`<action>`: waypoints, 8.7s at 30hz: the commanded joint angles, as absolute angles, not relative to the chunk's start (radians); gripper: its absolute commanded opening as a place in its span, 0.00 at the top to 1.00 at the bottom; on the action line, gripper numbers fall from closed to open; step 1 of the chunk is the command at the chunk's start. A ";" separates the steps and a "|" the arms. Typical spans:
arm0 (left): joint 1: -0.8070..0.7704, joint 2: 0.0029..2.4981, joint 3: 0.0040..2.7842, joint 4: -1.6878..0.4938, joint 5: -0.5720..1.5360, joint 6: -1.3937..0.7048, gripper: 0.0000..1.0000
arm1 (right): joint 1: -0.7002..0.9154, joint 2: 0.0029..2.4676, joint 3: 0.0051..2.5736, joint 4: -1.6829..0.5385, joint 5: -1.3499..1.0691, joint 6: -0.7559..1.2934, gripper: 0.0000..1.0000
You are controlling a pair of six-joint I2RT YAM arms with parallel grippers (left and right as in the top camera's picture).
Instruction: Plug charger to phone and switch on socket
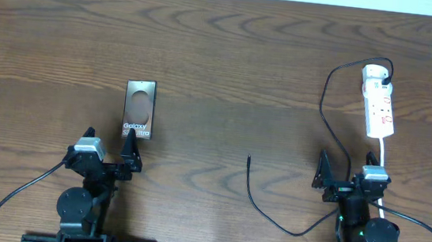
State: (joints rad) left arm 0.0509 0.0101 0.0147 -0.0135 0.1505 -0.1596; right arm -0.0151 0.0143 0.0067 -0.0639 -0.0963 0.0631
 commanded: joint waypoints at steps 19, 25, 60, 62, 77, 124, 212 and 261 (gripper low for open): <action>0.056 0.004 0.004 -0.016 0.168 -0.153 0.08 | -0.006 0.006 0.006 -0.070 -0.088 0.051 0.01; 0.056 0.019 0.062 -0.023 0.168 -0.150 0.08 | -0.006 0.006 0.006 -0.070 -0.088 0.051 0.01; 0.056 1.649 1.628 -1.100 0.169 0.077 0.08 | -0.006 0.006 0.006 -0.070 -0.088 0.051 0.01; 0.056 1.683 1.627 -1.111 0.173 0.077 0.07 | -0.006 0.006 0.006 -0.070 -0.088 0.051 0.01; 0.056 1.870 1.604 -1.140 0.175 0.077 0.08 | -0.006 0.006 0.006 -0.070 -0.088 0.051 0.01; -0.010 1.905 1.272 -0.749 0.126 0.075 0.08 | -0.006 0.006 0.006 -0.070 -0.088 0.051 0.01; -0.013 1.909 1.182 -0.664 0.123 0.045 0.02 | -0.006 0.006 0.006 -0.070 -0.088 0.051 0.01; -0.057 1.909 1.149 -0.652 0.036 0.044 0.02 | -0.006 0.006 0.006 -0.070 -0.088 0.051 0.01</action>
